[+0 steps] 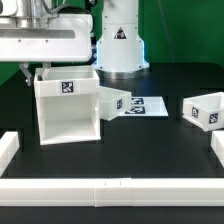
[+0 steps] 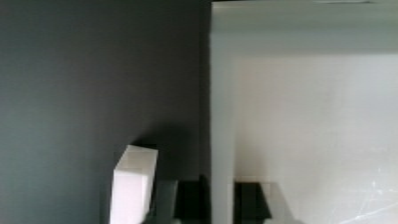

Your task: Assemble drawer

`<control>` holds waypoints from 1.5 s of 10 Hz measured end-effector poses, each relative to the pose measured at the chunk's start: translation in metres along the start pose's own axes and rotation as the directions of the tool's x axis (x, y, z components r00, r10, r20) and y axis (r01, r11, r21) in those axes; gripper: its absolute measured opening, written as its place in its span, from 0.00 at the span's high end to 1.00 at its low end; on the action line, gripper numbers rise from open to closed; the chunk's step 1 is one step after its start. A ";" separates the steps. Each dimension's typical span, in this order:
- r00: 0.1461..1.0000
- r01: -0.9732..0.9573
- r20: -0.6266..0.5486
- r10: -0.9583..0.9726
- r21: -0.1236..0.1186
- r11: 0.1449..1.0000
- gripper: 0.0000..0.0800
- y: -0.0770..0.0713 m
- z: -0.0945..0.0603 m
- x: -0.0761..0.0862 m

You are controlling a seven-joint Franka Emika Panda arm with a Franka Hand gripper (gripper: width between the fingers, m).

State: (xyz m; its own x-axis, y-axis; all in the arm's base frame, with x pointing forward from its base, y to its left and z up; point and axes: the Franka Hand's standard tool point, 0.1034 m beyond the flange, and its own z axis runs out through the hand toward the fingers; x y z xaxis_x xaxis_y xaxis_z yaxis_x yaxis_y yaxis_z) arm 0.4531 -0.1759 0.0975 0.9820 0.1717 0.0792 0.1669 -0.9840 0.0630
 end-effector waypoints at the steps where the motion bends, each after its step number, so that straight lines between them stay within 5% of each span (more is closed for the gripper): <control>1: 1.000 -0.024 0.000 0.024 0.001 1.000 0.95 -0.001 0.000 0.002; 5: 0.911 -0.413 -0.009 0.413 0.007 0.911 0.95 -0.019 -0.004 0.034; 7: 0.739 -0.673 0.045 0.672 0.024 0.739 0.95 -0.038 -0.002 0.044; 10: 0.415 -0.909 0.062 0.908 0.009 0.416 0.95 -0.076 0.001 0.072; 15: 0.162 -0.987 0.072 0.984 0.008 0.162 0.95 -0.087 0.001 0.079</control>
Offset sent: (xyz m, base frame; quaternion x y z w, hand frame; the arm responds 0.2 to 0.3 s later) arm 0.0176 0.0093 0.0108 -0.0338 -0.0039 0.1714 0.9846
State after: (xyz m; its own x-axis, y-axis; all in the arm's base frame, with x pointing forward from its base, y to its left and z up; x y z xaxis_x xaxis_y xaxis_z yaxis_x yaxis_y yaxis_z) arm 0.5166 -0.0764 0.0972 0.3299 -0.9440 0.0034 -0.9412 -0.3292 -0.0762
